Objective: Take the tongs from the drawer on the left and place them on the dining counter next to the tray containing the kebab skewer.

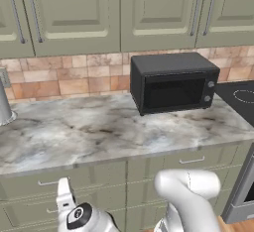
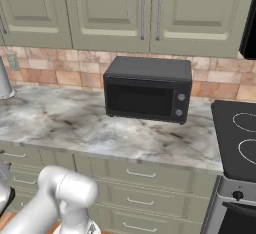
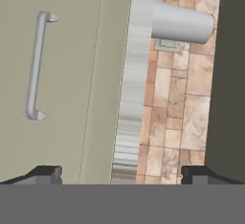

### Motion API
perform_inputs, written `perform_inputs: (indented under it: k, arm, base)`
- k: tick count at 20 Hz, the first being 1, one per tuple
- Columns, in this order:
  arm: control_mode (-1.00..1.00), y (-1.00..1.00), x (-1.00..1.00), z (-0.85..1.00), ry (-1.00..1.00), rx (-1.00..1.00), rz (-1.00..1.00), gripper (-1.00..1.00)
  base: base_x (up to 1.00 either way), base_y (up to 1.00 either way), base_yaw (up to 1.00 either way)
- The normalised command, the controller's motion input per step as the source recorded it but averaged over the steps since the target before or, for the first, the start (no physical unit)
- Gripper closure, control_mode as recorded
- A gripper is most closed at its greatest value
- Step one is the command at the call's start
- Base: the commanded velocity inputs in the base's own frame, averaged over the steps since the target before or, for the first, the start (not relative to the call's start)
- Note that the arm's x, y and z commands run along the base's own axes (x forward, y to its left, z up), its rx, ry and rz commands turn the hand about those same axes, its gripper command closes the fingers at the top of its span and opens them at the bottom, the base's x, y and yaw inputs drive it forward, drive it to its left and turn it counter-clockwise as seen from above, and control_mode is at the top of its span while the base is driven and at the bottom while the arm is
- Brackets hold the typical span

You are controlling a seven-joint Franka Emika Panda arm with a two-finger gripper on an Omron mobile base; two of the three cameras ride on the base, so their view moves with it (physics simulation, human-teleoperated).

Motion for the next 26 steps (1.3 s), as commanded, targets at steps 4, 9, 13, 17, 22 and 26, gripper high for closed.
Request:
perform_inputs:
  k: [4,9,13,17,22,26]
  arm:
    - [-1.0,0.26,0.08,-0.34,-0.02,0.02,0.0,-1.0]
    - [-1.0,0.23,0.16,-0.24,-0.04,0.05,0.0,-1.0]
    - [-1.0,0.06,0.27,-0.15,-0.05,0.02,0.0,-1.0]
    - [-1.0,0.0,0.36,-0.1,-0.04,0.0,0.0,-1.0]
    - [-1.0,0.01,0.31,-0.13,-0.04,0.0,0.0,-1.0]
    - [-1.0,0.11,0.17,-0.26,-0.02,0.0,0.0,-1.0]
  base:
    - [0.0,0.0,0.0]
    - [0.0,0.0,0.0]
    - [0.0,0.0,0.0]
    - [0.0,0.0,0.0]
    - [0.0,0.0,0.0]
    - [0.0,0.0,0.0]
